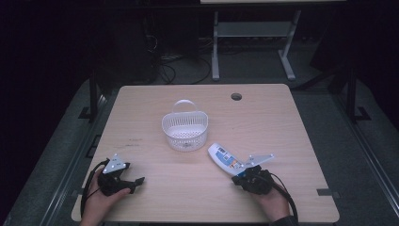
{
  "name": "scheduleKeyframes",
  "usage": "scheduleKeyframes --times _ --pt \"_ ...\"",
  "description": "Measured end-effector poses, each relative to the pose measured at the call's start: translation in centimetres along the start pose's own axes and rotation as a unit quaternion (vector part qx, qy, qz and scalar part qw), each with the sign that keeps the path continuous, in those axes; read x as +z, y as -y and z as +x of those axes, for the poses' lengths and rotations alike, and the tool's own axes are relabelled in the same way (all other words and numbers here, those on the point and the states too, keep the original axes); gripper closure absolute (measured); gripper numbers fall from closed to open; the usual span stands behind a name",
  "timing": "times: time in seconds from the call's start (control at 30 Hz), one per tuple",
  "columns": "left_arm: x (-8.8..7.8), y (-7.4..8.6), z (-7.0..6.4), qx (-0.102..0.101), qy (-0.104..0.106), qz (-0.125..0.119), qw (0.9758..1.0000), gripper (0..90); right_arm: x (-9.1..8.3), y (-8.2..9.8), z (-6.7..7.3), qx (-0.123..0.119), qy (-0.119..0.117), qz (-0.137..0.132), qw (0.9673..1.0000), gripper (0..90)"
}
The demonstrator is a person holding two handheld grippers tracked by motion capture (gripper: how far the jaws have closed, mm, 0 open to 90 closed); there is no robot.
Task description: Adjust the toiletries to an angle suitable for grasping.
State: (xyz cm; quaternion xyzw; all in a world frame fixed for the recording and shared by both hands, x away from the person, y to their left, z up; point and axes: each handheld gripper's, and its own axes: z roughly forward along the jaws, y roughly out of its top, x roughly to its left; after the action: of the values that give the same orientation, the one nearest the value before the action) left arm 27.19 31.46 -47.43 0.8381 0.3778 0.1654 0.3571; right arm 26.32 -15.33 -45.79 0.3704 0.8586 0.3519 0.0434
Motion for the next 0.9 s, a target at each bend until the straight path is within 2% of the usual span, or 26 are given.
scheduleKeyframes --times 0.9 --pt "0.1 -0.1 0.0 -0.003 0.000 -0.002 1.0000 13.5 -0.9 -0.4 -3.8 0.032 0.041 -0.013 0.9986 89.5"
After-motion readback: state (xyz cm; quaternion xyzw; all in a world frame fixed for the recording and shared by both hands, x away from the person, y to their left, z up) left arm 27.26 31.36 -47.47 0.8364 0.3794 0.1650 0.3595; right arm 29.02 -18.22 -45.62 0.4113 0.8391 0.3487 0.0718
